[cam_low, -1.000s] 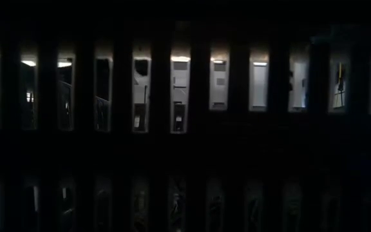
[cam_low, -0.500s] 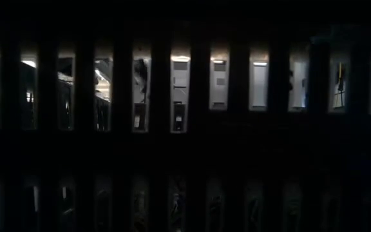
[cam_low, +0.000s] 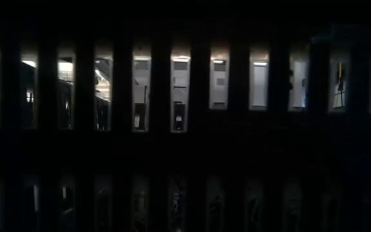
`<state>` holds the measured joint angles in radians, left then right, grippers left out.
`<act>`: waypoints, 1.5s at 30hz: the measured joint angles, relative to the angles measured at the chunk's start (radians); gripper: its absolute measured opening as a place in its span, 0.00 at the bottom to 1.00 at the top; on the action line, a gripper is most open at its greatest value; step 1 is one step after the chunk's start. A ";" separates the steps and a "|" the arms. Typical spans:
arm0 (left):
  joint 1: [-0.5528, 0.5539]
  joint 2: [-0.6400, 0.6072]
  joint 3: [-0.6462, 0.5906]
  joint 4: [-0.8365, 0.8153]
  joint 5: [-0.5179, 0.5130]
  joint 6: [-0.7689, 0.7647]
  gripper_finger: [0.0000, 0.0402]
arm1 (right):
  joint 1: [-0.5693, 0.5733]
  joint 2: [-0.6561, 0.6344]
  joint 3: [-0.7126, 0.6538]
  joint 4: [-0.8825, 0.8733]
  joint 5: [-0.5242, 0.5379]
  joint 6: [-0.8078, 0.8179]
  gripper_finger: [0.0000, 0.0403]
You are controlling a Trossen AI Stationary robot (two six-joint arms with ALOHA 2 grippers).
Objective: Sort Halloween decoration
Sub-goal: Put the black spider toy into the bottom black bin
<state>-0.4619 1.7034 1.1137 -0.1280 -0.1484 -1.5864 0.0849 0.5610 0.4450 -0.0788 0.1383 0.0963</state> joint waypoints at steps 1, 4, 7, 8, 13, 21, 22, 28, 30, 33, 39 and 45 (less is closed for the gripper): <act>-0.008 0.012 0.000 0.022 0.009 0.000 0.00 | 0.000 0.000 0.000 0.000 0.000 0.000 0.34; -0.032 0.044 0.000 0.095 0.019 0.001 0.00 | 0.000 0.000 0.000 0.000 0.000 0.000 0.34; -0.053 0.082 0.000 0.168 0.020 0.001 0.00 | 0.000 0.000 0.000 0.000 0.000 0.000 0.34; -0.060 0.094 0.000 0.195 0.020 0.001 0.00 | 0.000 0.000 0.000 0.001 0.000 0.000 0.34; -0.090 0.131 0.000 0.277 0.020 0.001 0.00 | 0.000 0.000 0.000 0.000 0.000 0.000 0.34; -0.100 0.143 0.000 0.336 -0.022 -0.032 0.00 | 0.000 0.000 0.000 0.000 0.000 0.000 0.34; -0.100 0.143 0.000 0.345 -0.027 -0.031 0.01 | 0.000 0.000 0.000 0.000 0.000 0.000 0.34; -0.099 0.143 0.000 0.351 -0.038 -0.054 0.17 | 0.000 0.000 0.000 0.000 0.000 0.000 0.34; -0.099 0.143 0.000 0.348 -0.041 -0.053 0.23 | 0.000 0.000 0.000 0.000 0.000 0.000 0.34; -0.099 0.143 0.000 0.339 -0.041 -0.053 0.32 | 0.000 0.000 0.000 0.000 0.000 0.000 0.34; -0.086 0.108 0.000 0.194 -0.033 -0.139 0.39 | 0.000 0.000 0.000 0.001 0.000 0.000 0.34; -0.055 -0.023 0.000 -0.202 0.023 -0.400 0.40 | 0.000 0.000 0.000 0.001 0.000 0.000 0.34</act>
<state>-0.5173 1.6804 1.1133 -0.3301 -0.1255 -1.9867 0.0849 0.5607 0.4450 -0.0780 0.1383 0.0960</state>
